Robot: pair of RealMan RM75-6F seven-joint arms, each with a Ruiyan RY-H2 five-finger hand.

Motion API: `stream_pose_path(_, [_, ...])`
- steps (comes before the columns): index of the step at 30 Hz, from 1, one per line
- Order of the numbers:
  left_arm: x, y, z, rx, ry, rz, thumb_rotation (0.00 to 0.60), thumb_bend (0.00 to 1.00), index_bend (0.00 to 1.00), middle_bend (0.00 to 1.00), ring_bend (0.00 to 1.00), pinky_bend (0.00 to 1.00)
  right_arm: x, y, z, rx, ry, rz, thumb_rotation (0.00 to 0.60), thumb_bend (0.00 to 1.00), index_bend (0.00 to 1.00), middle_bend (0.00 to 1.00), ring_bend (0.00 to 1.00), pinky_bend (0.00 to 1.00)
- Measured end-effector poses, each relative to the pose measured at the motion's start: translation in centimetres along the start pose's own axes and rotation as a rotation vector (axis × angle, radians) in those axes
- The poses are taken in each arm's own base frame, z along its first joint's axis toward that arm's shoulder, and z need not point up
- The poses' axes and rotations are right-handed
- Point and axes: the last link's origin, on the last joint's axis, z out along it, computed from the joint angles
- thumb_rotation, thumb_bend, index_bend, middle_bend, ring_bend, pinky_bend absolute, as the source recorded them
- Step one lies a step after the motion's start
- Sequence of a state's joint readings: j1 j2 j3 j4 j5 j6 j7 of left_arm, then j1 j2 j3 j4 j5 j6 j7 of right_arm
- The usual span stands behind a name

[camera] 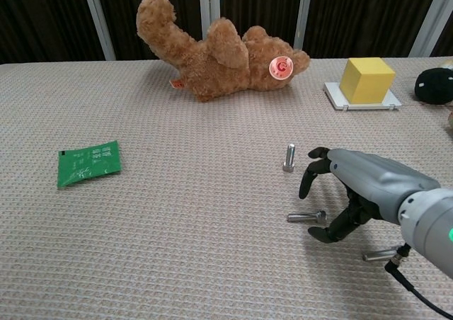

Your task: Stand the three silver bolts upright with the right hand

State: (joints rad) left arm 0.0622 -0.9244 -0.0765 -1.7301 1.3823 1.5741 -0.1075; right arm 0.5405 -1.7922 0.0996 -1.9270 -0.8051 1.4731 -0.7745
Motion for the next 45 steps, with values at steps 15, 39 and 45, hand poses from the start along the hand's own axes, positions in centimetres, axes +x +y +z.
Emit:
stream_pose_path(15, [0.0,0.0,0.0,0.002,0.000,0.003,0.600,0.08,0.09,0.04,0.00,0.08,-0.7,-0.2,1.1,-0.022,-0.009,0.009,0.600,0.30,0.47,0.00,0.00,0.07])
stream_pose_path(39, [-0.1,0.0,0.1,0.005,-0.001,0.004,0.600,0.08,0.09,0.04,0.00,0.08,-1.3,-0.4,1.8,-0.043,-0.015,0.015,0.600,0.35,0.52,0.00,0.00,0.07])
stream_pose_path(45, [-0.1,0.0,0.1,0.008,0.000,0.005,0.600,0.08,0.09,0.04,0.00,0.08,-1.5,-0.6,2.1,-0.050,-0.016,0.019,0.600,0.35,0.53,0.00,0.00,0.07])
